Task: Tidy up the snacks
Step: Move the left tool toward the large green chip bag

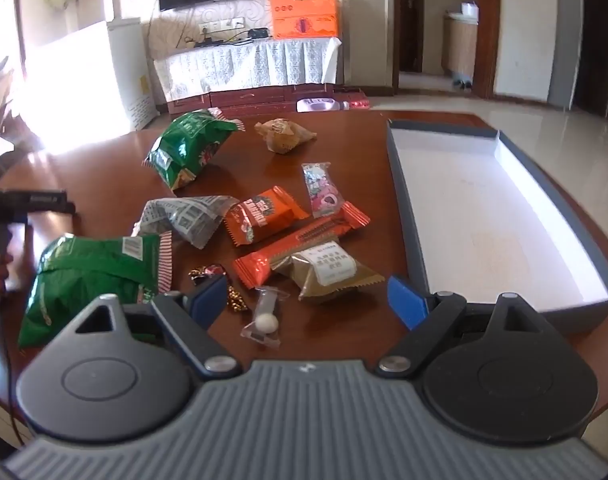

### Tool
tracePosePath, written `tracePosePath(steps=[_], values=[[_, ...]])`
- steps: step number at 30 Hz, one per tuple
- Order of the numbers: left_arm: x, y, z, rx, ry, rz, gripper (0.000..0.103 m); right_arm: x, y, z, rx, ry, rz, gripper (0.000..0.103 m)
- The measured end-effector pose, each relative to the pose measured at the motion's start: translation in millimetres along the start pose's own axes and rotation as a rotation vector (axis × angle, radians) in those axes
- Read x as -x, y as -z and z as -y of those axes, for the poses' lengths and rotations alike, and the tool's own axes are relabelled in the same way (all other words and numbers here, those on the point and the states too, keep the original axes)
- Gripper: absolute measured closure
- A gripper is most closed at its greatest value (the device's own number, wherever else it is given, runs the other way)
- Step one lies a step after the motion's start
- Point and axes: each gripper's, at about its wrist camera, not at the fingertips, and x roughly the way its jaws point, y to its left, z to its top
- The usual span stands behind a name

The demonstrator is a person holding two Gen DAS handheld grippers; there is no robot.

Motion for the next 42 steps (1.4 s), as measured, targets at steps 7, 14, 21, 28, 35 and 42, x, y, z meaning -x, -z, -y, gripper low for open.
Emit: tracePosePath(steps=[7,14,21,28,35,42], values=[[49.0,28.5,13.7,0.026,-0.014,0.067,0.0,0.9,0.9,12.2,-0.096,-0.02,0.026,0.015],[146.0,48.8,46.0,0.004,0.097,0.257,0.0,11.7,0.1,7.1,-0.034,-0.022,0.074,0.015],[193.7,95.5,108.3,-0.094,0.193,0.265,0.0,21.1,3.7,9.0,-0.039,-0.078,0.111,0.015],[223.7,119.7,145.4,-0.275,0.215,0.369,0.0,28.6,6.9,29.4,-0.075,-0.047,0.126,0.015],[201.6,108.5,150.5,-0.2,0.244,0.237,0.0,30.9,8.3,52.6,-0.152,-0.02,0.121,0.015],[187.7,109.5,164.3,-0.225,0.213,0.199,0.0,24.7,9.0,44.8,-0.108,-0.01,0.098,0.015]])
